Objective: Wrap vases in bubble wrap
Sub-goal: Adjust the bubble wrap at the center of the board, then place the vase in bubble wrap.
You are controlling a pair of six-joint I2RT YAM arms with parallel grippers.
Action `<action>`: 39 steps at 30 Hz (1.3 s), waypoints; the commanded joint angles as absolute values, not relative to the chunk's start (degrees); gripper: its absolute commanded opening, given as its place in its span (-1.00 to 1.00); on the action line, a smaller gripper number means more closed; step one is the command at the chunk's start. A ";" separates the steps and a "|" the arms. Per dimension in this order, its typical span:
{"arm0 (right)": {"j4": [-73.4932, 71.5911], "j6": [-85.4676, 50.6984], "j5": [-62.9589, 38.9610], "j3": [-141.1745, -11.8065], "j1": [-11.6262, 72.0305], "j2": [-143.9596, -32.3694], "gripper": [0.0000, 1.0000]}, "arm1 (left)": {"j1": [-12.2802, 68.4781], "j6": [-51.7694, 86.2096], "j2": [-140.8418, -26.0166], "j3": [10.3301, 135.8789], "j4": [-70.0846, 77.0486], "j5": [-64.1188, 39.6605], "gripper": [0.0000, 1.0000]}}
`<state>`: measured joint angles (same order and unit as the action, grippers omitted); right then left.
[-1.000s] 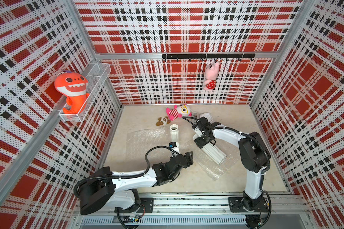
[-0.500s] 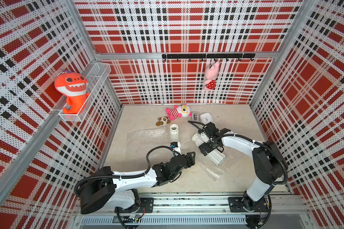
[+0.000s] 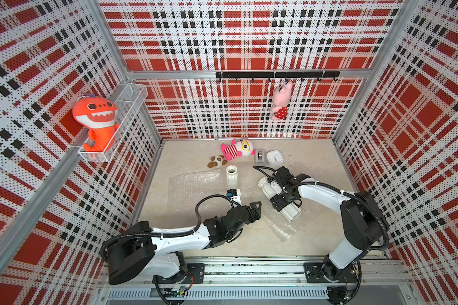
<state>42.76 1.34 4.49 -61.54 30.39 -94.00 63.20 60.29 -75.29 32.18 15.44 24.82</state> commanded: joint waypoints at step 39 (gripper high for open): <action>48.78 -17.42 16.91 -61.41 49.41 -81.46 0.96 | 59.35 63.49 -59.72 21.29 9.99 23.72 0.96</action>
<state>44.97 -10.76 13.74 -63.81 46.39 -79.79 60.12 62.72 -62.17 22.70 13.17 23.97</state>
